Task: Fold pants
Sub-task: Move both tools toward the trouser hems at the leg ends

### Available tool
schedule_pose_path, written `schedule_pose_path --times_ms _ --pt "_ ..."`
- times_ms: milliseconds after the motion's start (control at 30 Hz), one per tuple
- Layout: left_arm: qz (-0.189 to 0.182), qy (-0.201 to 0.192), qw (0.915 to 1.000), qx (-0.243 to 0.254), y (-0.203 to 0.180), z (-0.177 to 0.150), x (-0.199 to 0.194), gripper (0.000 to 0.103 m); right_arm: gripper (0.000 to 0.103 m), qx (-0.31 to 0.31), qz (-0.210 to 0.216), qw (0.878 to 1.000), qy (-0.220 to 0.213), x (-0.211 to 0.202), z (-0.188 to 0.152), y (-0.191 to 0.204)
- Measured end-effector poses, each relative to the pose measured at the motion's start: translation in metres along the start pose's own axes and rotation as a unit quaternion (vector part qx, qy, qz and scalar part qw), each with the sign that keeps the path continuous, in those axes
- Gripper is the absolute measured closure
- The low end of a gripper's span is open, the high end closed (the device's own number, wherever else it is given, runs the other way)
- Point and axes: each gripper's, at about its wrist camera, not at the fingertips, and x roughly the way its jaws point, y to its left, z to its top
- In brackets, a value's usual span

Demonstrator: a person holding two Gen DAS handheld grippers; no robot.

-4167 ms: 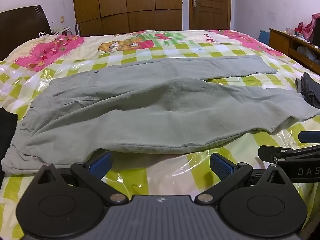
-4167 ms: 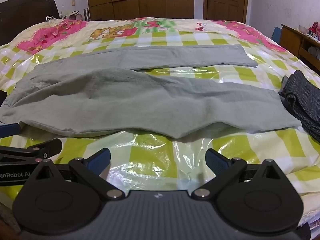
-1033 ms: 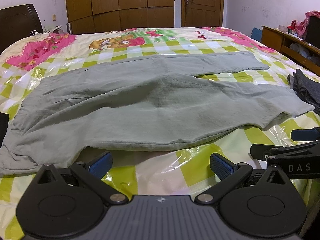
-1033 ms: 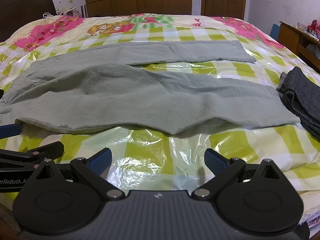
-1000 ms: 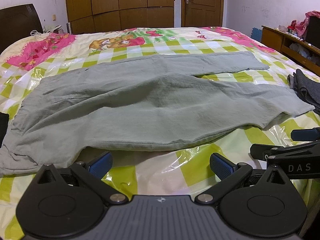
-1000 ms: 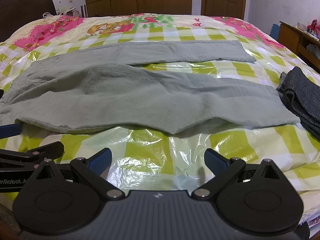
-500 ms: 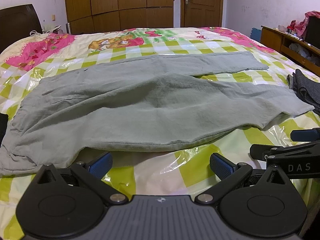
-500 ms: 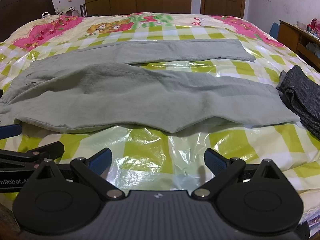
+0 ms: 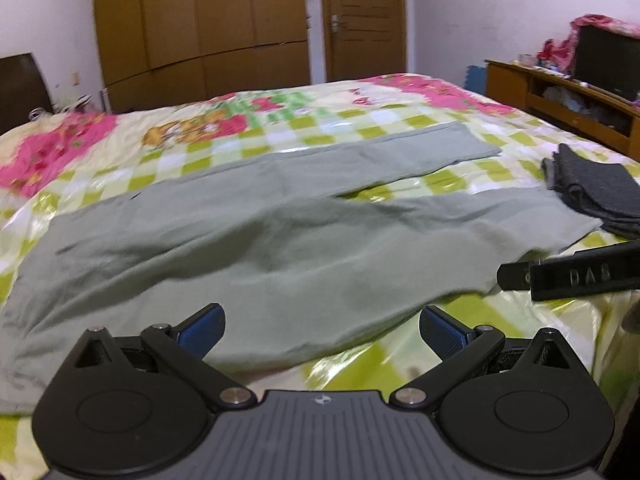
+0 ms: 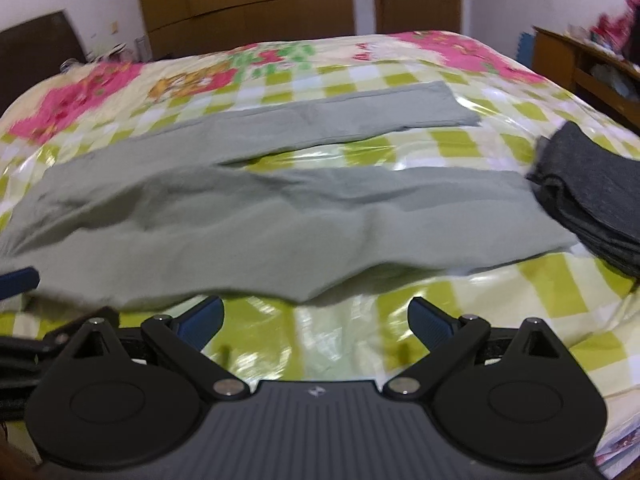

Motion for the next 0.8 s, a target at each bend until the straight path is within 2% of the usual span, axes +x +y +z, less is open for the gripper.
schedule_pose_path --times_ms 300,433,533,600,633,667,733,767,800 --pt "-0.045 0.000 0.9982 0.040 -0.032 0.025 0.035 0.000 0.011 0.100 -0.056 0.993 0.002 0.011 0.034 -0.080" --pt "-0.061 0.003 0.9965 0.057 -0.047 0.028 0.050 0.000 0.020 0.164 -0.060 0.984 0.034 0.021 0.032 -0.118" --pt "-0.072 0.013 0.9952 0.065 -0.054 0.027 0.059 0.000 0.029 0.198 -0.055 0.978 0.041 0.029 0.032 -0.135" --pt "-0.077 0.018 0.9945 0.069 -0.058 0.028 0.065 0.000 0.037 0.213 -0.053 0.975 0.036 0.033 0.035 -0.142" --pt "-0.079 0.020 0.9941 0.071 -0.060 0.028 0.067 0.000 0.052 0.220 -0.051 0.974 0.034 0.035 0.037 -0.146" --pt "-0.081 0.021 0.9939 0.072 -0.062 0.028 0.068 0.000 0.073 0.229 -0.050 0.971 0.035 0.038 0.039 -0.151" --pt "-0.088 0.023 0.9931 0.074 -0.064 0.028 0.071 0.000 0.094 0.260 -0.030 0.964 0.040 0.043 0.042 -0.164" --pt "-0.090 0.025 0.9928 0.076 -0.065 0.028 0.073 0.000 0.099 0.276 -0.017 0.960 0.042 0.045 0.043 -0.171" --pt "-0.091 0.027 0.9924 0.078 -0.066 0.027 0.074 0.000 0.100 0.289 -0.008 0.956 0.042 0.046 0.043 -0.177"
